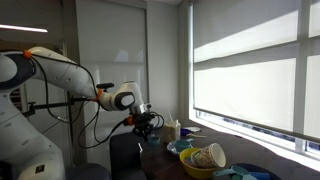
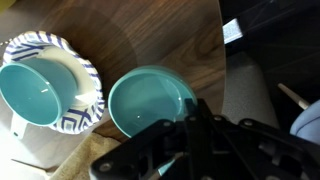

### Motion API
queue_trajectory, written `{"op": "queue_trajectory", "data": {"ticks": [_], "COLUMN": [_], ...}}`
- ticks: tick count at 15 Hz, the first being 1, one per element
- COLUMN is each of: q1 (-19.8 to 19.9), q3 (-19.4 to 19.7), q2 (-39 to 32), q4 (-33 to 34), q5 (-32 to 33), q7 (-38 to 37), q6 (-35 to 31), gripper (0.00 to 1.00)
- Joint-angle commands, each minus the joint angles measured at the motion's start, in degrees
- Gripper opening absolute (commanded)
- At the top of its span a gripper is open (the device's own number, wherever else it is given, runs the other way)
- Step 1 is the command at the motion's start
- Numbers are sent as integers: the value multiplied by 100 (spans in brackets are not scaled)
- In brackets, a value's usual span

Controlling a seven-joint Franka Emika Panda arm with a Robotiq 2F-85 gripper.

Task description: Put the blue measuring spoon on the table

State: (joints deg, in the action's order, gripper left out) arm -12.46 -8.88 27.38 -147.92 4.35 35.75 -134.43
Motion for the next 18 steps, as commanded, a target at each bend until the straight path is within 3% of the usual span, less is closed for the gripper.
{"op": "queue_trajectory", "data": {"ticks": [1,9,10,13,18], "q1": [-244,-29,25,63,-111], "q3": [204,408,399,444,668], "q2": [-746,-1455,-1480,-1161,426], "q4": [485,961,970,790,-95], "q5": [-42,-142,-83,-205,-214], "q7": [5,-134,-280,-285,342], "q6": [-55,514,566,528,-3], "gripper": [1,1,30,45,78]}}
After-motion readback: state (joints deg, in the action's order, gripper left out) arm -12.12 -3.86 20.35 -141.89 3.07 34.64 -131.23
